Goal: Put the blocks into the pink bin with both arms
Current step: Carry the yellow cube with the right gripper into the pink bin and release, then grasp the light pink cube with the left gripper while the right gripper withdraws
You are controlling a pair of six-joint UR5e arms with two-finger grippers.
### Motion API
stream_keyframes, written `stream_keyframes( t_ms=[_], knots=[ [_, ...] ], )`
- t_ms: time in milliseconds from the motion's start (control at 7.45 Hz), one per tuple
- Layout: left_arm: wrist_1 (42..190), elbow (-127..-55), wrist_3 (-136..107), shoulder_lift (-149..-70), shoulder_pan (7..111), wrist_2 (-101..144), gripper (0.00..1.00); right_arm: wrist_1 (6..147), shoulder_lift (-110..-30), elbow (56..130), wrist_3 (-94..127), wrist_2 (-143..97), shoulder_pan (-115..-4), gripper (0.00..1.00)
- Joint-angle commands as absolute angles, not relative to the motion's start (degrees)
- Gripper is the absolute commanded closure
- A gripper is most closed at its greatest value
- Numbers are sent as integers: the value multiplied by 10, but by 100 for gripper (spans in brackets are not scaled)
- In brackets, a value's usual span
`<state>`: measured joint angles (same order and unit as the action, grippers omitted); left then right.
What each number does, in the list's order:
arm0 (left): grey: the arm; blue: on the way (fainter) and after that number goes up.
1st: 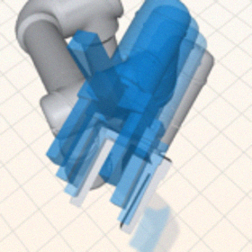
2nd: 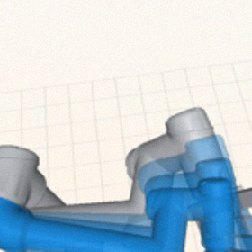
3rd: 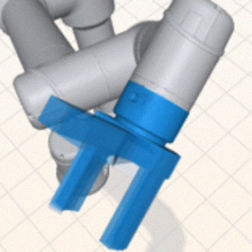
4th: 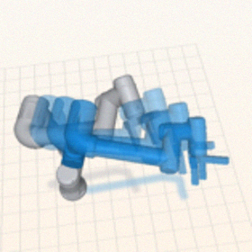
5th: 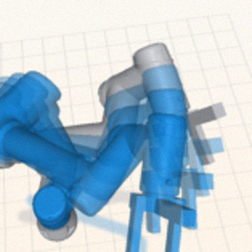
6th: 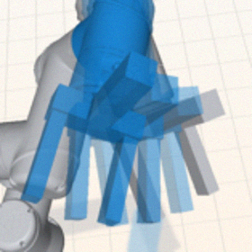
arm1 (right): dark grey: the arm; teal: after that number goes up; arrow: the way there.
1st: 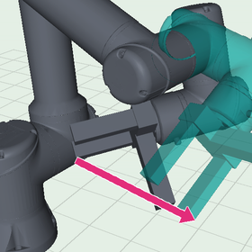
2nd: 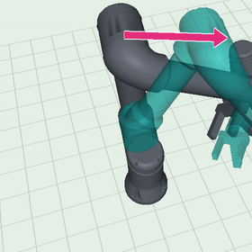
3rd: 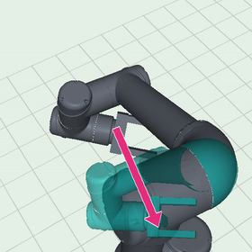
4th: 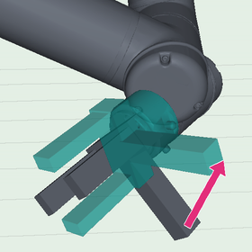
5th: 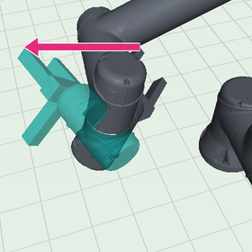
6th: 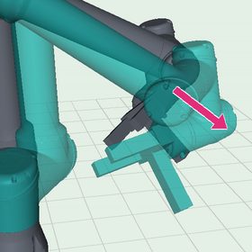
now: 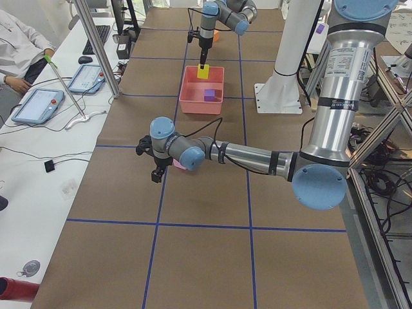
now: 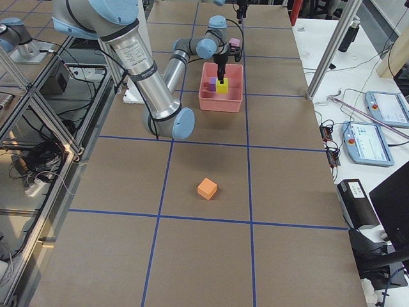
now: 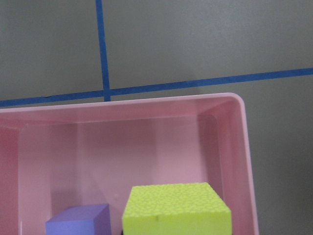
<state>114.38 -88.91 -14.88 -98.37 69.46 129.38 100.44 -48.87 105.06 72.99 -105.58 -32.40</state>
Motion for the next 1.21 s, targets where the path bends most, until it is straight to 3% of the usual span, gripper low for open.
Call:
stream_keyframes(
  t_ms=[0, 268, 671, 1073],
  knots=[
    [1149, -892, -191, -998, 678, 1293, 0, 1005, -495, 1058, 705, -1062, -320, 1],
    [1187, -894, -199, -998, 637, 1289, 0, 1037, -504, 1070, 626, -1095, -366, 1],
    [1258, -902, -360, -997, 557, 1221, 0, 1046, -590, 1108, 429, -1200, -484, 0],
    [1261, -900, -370, -986, 512, 1163, 0, 1040, -641, 1111, 333, -1213, -518, 0]
  ],
)
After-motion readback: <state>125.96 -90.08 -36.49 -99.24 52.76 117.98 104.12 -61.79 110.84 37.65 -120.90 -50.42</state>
